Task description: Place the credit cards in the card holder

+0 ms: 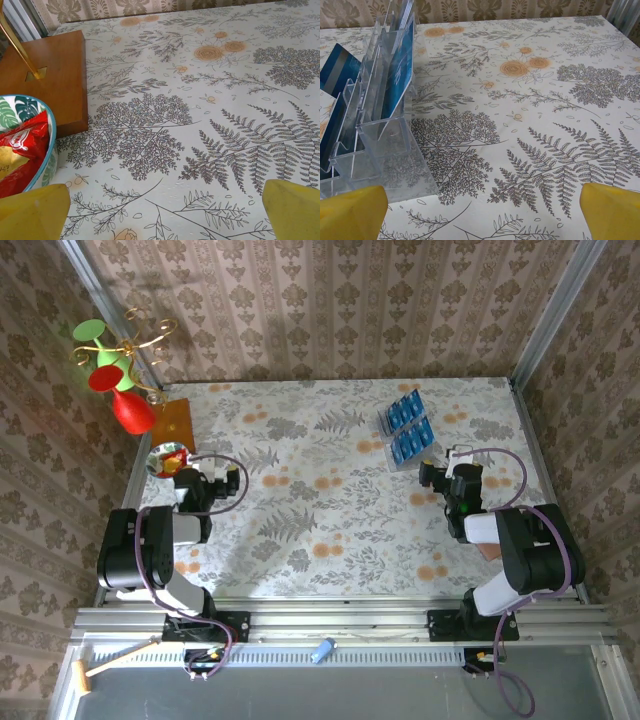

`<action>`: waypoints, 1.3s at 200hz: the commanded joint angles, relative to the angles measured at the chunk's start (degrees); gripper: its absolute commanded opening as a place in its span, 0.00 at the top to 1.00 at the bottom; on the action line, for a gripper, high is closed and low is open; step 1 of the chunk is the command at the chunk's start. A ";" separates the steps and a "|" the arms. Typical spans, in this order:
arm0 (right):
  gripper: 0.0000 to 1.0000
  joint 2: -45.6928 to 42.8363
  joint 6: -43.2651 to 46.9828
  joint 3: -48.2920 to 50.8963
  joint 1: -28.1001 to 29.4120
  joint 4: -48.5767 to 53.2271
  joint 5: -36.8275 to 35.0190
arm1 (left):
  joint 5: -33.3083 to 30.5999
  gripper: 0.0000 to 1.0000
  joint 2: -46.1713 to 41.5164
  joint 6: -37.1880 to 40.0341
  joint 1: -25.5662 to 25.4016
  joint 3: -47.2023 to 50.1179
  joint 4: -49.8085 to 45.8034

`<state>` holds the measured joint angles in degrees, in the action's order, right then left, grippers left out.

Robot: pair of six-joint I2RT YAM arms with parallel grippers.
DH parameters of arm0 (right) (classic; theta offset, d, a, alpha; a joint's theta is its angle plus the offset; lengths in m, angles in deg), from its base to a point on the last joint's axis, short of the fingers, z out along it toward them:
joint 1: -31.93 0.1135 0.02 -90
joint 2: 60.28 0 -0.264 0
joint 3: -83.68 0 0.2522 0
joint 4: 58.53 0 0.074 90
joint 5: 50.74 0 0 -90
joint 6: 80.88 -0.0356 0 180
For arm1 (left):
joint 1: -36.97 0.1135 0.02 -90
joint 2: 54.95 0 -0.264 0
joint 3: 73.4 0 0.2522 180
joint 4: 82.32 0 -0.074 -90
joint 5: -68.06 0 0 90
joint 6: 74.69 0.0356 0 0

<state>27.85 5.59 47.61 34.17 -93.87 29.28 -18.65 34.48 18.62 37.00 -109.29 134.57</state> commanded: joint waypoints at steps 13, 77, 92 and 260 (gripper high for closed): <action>0.00 -0.51 0.81 -0.78 -0.13 -0.34 0.66 | 0.75 0.00 -0.35 0.91 -0.11 -0.46 1.54; 0.00 -0.51 0.80 -0.76 -0.12 -0.38 0.77 | 1.26 0.00 -0.22 0.33 0.48 -0.72 0.95; 0.00 -0.50 0.80 -0.76 -0.13 -0.37 0.75 | 1.41 0.00 -0.23 0.25 0.54 -0.83 0.74; 0.00 -7.87 -0.67 -3.01 -0.75 9.59 -1.35 | 2.63 0.00 -6.91 0.77 0.45 -4.26 -10.77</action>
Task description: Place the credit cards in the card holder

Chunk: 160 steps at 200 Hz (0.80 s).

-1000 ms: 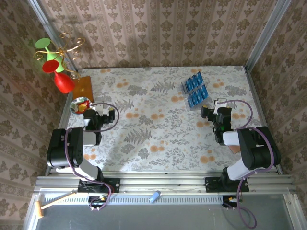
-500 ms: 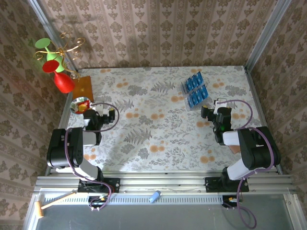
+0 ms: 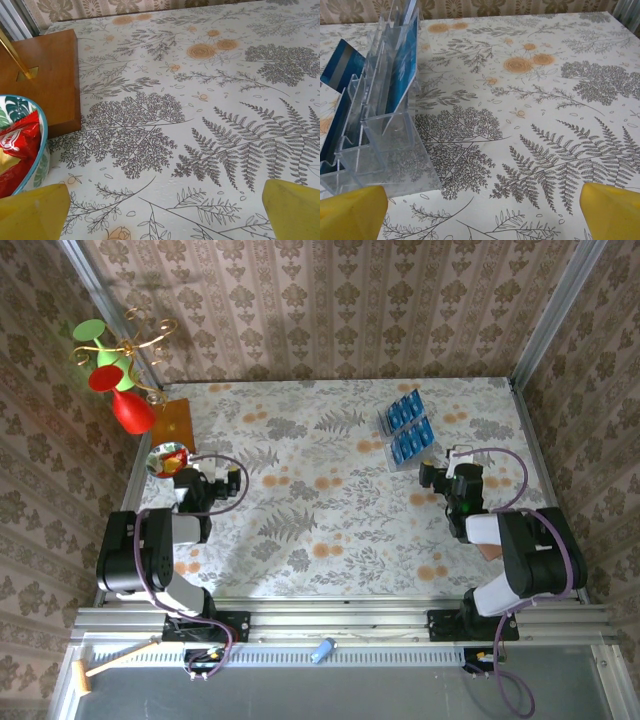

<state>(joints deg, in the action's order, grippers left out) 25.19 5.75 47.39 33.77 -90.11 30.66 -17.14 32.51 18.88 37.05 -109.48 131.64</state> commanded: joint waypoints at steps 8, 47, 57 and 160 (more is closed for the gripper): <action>0.00 -7.07 -0.95 -2.71 -0.28 6.71 -3.48 | 0.85 0.00 -6.06 0.08 0.56 -5.58 -11.30; 0.00 -17.48 -13.04 -7.88 0.22 27.72 -13.71 | -6.33 0.00 -10.24 -5.46 0.58 -11.41 -22.91; 0.00 -19.67 -18.34 -11.38 0.05 37.42 -14.51 | -6.66 0.00 -11.21 -7.93 0.37 -13.74 -27.24; 0.00 -27.79 -39.64 -23.74 -4.37 85.00 -10.72 | -9.63 0.00 -16.16 -22.75 -20.55 -26.13 -53.80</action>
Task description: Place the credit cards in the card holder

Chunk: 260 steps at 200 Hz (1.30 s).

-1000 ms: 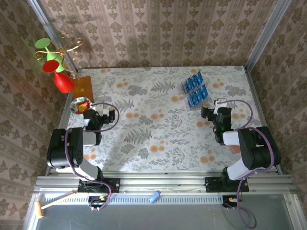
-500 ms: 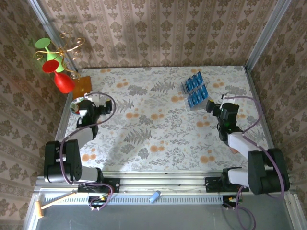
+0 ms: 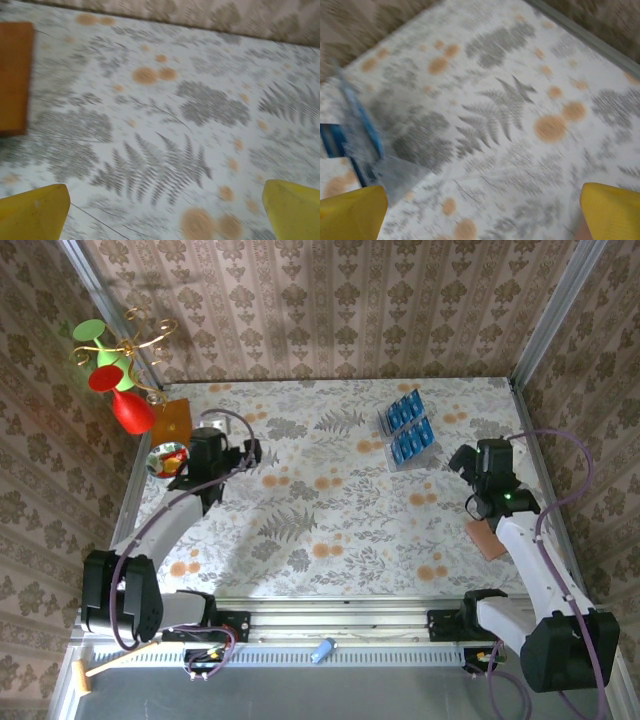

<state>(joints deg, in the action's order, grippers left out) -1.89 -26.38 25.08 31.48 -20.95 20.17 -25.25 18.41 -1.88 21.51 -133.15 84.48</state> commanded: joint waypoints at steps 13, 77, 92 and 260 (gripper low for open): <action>0.00 -0.93 -7.91 -0.51 -4.02 17.50 0.66 | -2.12 0.00 -2.67 -1.38 -8.26 -2.42 -6.22; 0.01 3.78 -5.64 3.36 -16.43 18.14 9.22 | -0.97 0.00 -4.28 -2.85 -14.95 -2.32 -5.31; 0.02 5.56 -5.88 4.83 -17.12 15.98 11.73 | 0.00 0.00 -3.98 -3.29 -15.12 -2.71 -5.24; 0.52 13.11 -8.19 12.62 -15.19 2.63 26.78 | 1.81 0.00 -1.30 -6.03 -16.44 -0.24 1.47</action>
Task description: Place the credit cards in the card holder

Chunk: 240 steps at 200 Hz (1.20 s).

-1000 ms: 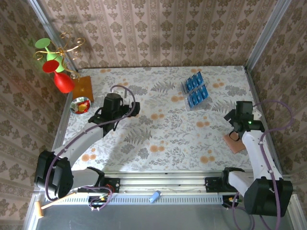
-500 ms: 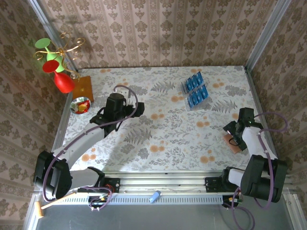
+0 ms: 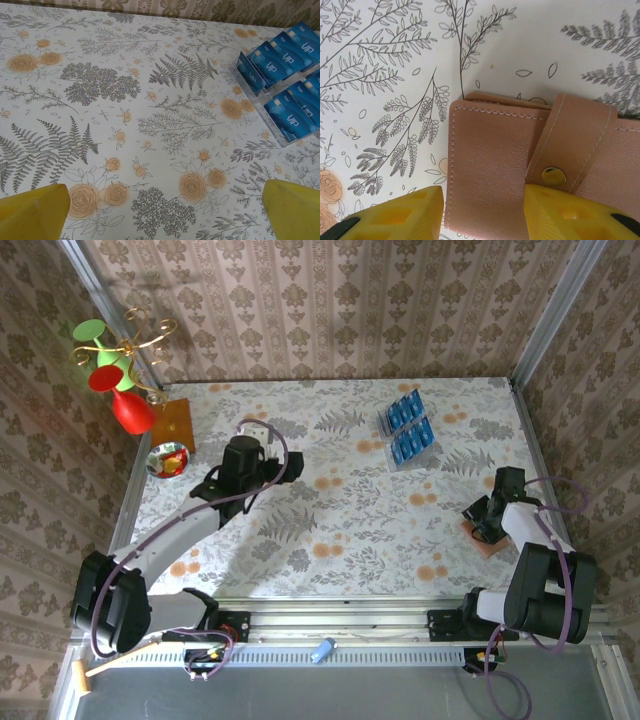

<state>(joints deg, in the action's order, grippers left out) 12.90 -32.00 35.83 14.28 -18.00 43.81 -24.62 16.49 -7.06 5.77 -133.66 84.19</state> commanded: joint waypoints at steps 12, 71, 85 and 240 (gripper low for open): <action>0.52 -2.62 -4.17 2.42 4.15 -0.68 3.12 | 1.45 0.00 0.76 -0.70 -0.74 -0.19 1.57; 0.52 -3.42 -17.97 2.59 21.40 -5.26 -0.57 | 2.05 0.00 0.59 -0.06 -1.47 -1.59 0.47; 0.52 -2.87 -21.73 1.52 26.09 -7.06 -1.26 | 1.99 0.00 0.53 0.09 -1.71 -1.99 -0.09; 0.31 -11.23 -18.42 -4.15 26.29 2.50 -4.44 | -1.01 0.00 -1.07 -0.53 -6.24 -1.65 -1.89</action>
<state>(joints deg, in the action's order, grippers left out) 10.61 -53.97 25.40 48.53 -24.14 40.60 -24.33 17.63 -7.06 0.22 -134.51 83.10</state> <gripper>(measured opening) 0.676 0.999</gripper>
